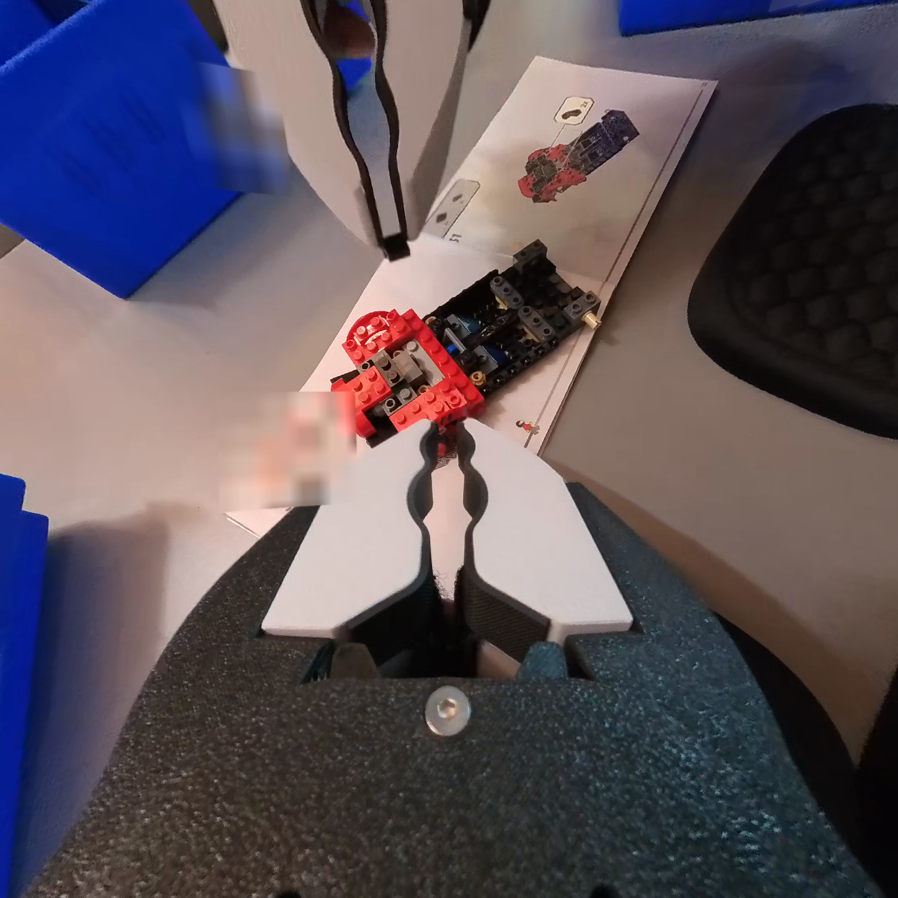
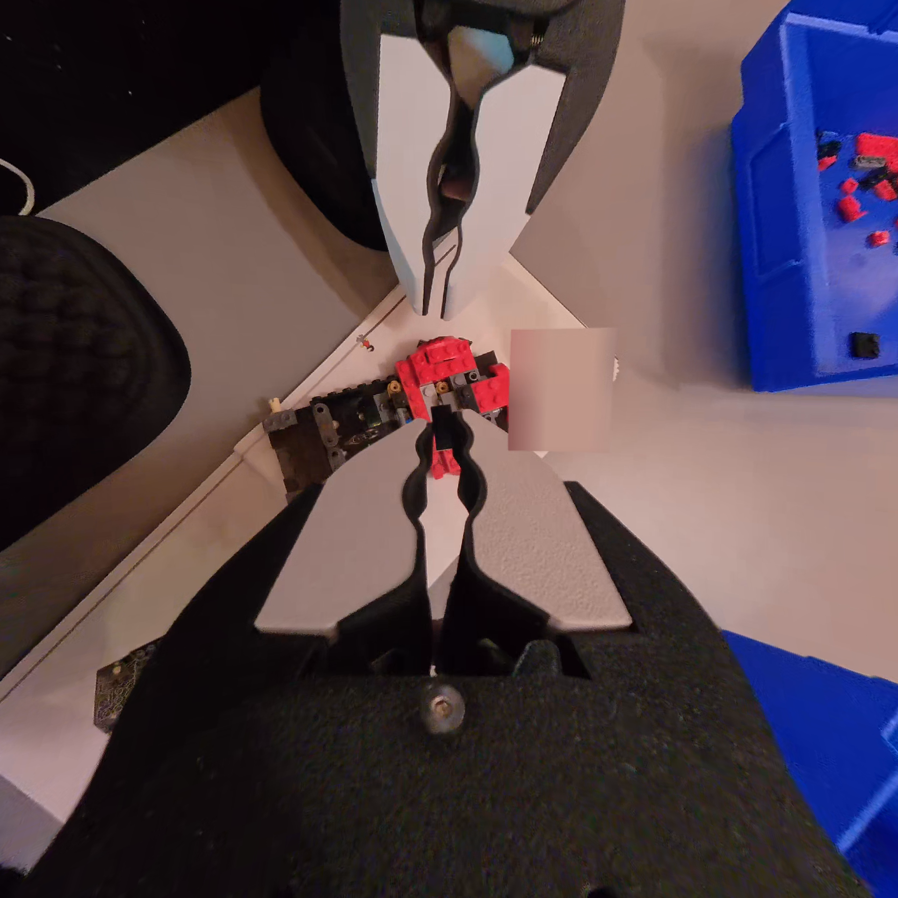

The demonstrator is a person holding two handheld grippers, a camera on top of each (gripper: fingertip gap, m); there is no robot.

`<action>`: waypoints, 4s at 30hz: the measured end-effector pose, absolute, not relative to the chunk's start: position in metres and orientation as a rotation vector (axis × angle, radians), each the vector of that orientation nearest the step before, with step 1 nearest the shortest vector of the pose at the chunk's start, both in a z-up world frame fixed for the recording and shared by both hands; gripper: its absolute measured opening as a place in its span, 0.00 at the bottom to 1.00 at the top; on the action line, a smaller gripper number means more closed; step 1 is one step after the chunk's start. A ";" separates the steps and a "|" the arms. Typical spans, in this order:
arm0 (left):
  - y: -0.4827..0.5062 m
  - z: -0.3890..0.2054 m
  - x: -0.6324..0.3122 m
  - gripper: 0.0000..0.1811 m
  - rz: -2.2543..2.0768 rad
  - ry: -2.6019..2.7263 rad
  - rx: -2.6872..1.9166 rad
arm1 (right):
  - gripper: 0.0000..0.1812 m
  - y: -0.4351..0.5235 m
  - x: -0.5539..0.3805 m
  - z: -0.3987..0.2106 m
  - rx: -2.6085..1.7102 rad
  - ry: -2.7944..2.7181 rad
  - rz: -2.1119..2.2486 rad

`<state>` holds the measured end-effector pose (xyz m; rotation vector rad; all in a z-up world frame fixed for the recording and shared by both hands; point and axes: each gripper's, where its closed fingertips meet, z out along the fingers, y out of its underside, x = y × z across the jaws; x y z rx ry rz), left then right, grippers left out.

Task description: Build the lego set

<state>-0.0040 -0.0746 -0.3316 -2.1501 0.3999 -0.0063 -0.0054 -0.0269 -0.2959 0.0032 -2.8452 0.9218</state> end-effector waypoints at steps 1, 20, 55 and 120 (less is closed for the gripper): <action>-0.075 -0.332 -0.004 0.04 -0.009 0.399 -2.153 | 0.04 -0.027 -0.005 -0.295 0.005 -2.843 0.916; -0.074 -0.338 -0.005 0.03 -0.017 0.391 -2.187 | 0.04 -0.035 -0.005 -0.306 0.044 -2.844 0.934; -0.074 -0.340 -0.005 0.02 -0.014 0.397 -2.186 | 0.04 -0.057 -0.009 -0.343 0.137 -2.935 0.889; -0.073 -0.345 -0.007 0.02 -0.054 0.360 -2.232 | 0.00 -0.062 -0.010 -0.340 -0.279 -2.870 0.944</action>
